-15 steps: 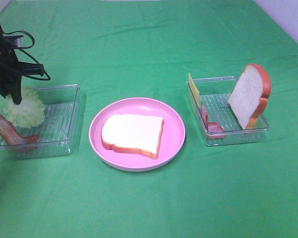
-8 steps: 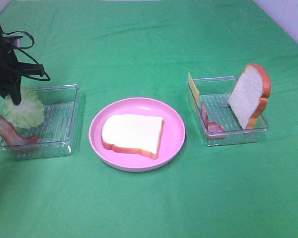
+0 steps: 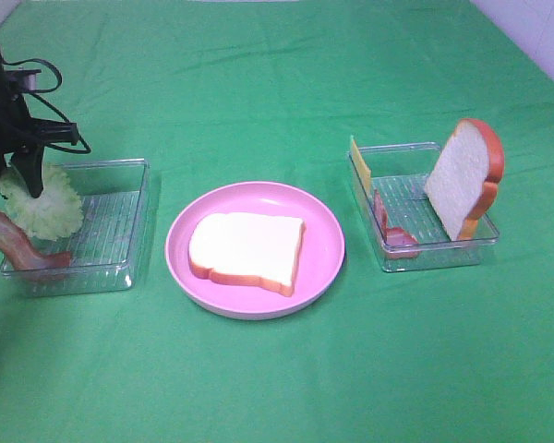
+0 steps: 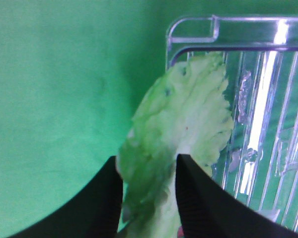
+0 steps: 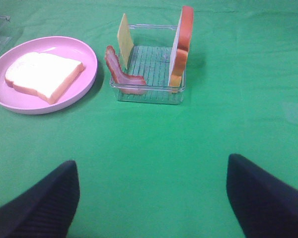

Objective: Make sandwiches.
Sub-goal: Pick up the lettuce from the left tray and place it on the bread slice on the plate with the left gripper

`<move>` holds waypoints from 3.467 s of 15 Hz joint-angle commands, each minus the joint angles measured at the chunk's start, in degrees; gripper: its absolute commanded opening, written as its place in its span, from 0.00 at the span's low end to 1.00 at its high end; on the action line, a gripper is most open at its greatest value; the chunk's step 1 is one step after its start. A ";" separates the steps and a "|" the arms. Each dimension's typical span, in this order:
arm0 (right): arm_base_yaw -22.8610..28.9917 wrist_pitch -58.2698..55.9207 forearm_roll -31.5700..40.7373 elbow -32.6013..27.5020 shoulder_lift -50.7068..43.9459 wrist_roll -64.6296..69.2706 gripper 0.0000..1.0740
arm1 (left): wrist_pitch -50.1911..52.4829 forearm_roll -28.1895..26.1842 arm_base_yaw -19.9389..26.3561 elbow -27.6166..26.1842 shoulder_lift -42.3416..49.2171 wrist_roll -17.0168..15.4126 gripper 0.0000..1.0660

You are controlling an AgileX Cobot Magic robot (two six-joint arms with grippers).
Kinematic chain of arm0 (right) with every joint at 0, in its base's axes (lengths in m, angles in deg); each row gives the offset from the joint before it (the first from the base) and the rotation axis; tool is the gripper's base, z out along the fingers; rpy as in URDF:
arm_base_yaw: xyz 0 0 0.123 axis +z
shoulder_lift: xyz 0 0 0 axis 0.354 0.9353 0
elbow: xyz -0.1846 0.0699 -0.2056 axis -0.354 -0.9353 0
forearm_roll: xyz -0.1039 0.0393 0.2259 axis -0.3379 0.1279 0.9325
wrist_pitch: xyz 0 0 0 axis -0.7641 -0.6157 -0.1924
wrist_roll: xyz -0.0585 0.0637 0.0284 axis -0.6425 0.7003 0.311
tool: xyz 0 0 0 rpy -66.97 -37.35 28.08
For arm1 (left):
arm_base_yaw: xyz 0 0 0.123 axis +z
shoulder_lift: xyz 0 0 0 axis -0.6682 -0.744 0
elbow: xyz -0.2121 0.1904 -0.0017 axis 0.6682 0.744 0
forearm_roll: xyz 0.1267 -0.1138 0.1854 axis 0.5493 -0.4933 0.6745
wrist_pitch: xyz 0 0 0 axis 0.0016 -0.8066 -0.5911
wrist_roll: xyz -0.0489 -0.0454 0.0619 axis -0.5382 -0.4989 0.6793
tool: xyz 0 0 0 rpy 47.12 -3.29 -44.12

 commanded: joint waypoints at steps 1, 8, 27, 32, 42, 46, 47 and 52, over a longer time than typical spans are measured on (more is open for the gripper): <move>-0.06 0.46 0.17 -0.11 -0.63 -0.06 0.72 | -2.46 0.17 0.11 -1.95 0.06 -0.17 0.34; -0.06 0.46 0.17 -0.11 -0.63 -0.06 0.72 | -4.41 -1.38 0.11 -4.13 0.06 -0.11 0.19; -0.06 0.46 0.23 -0.11 -0.63 -0.06 0.72 | 0.00 -35.81 -18.79 -9.80 4.64 13.58 0.00; -0.06 0.46 0.17 -0.11 -0.63 -0.06 0.72 | 1.49 -35.64 -27.10 -9.85 -0.06 14.09 0.00; -0.06 0.46 0.17 -0.11 -0.63 -0.06 0.72 | 3.78 -15.18 -27.50 -9.80 -3.78 6.53 0.00; -0.06 0.46 0.17 -0.11 -0.63 -0.06 0.72 | 3.72 -15.07 -27.50 -9.80 -3.78 6.02 0.15; -0.06 0.46 0.17 -0.11 -0.63 -0.06 0.72 | 3.44 -14.73 -27.50 -9.85 -3.72 6.02 0.35; -0.06 0.46 0.17 -0.11 -0.63 -0.06 0.72 | -2.92 -9.05 -27.04 -14.78 -1.60 2.12 0.67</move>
